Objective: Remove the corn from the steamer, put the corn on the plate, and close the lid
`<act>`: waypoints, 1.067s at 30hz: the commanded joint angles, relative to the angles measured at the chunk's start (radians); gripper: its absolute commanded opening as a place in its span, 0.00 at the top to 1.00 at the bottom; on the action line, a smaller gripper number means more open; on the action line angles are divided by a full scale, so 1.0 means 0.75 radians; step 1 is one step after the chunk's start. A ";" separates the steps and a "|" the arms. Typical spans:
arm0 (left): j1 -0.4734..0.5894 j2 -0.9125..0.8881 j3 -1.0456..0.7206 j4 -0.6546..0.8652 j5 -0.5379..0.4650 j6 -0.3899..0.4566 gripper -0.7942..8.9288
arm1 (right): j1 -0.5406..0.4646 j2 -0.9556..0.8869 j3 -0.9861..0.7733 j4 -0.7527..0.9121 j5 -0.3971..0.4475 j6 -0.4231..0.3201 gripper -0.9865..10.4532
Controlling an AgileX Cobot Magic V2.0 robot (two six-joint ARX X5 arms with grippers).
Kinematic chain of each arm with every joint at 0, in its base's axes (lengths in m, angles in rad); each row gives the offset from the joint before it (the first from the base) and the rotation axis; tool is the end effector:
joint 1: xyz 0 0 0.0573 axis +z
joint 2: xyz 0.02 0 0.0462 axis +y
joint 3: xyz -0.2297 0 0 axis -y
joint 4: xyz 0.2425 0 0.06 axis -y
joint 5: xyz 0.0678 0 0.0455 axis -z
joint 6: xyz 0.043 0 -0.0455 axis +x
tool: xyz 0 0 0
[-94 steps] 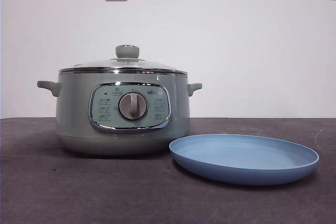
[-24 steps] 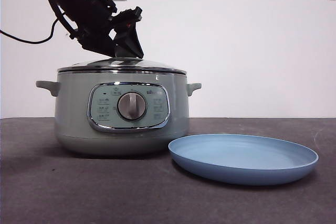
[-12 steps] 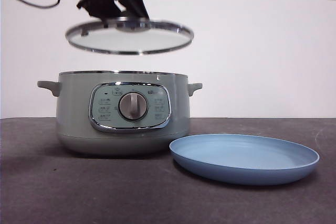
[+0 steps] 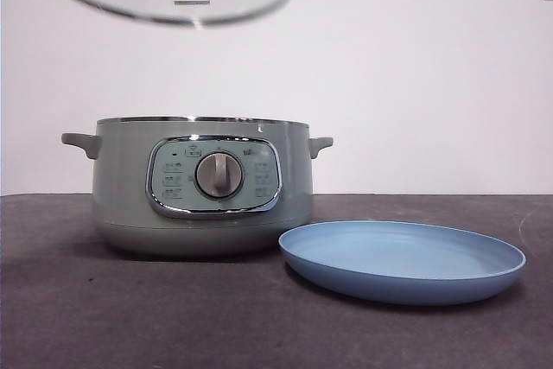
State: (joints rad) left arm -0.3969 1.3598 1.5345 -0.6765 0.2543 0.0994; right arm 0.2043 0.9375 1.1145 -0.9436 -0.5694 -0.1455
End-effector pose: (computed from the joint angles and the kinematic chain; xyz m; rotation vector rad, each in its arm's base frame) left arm 0.2690 -0.1245 0.3767 0.1302 0.4774 -0.6623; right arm 0.1785 0.0607 0.3183 0.0111 0.7161 0.7881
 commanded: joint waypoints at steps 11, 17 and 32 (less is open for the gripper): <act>-0.003 -0.437 0.032 -0.380 -0.023 0.120 0.93 | 0.002 0.007 0.003 0.097 -0.001 0.042 0.39; -0.004 -0.599 0.001 -0.491 -0.073 0.112 0.93 | 0.008 0.050 0.003 0.275 -0.002 0.166 0.39; -0.003 -0.883 -0.156 -0.633 -0.094 0.044 0.93 | 0.369 0.575 0.174 0.774 0.209 0.381 0.41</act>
State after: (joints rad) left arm -0.3969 0.7120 1.4128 -1.1866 0.1837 0.1448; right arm 0.4641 1.3312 1.2209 -0.3729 -0.4263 0.1242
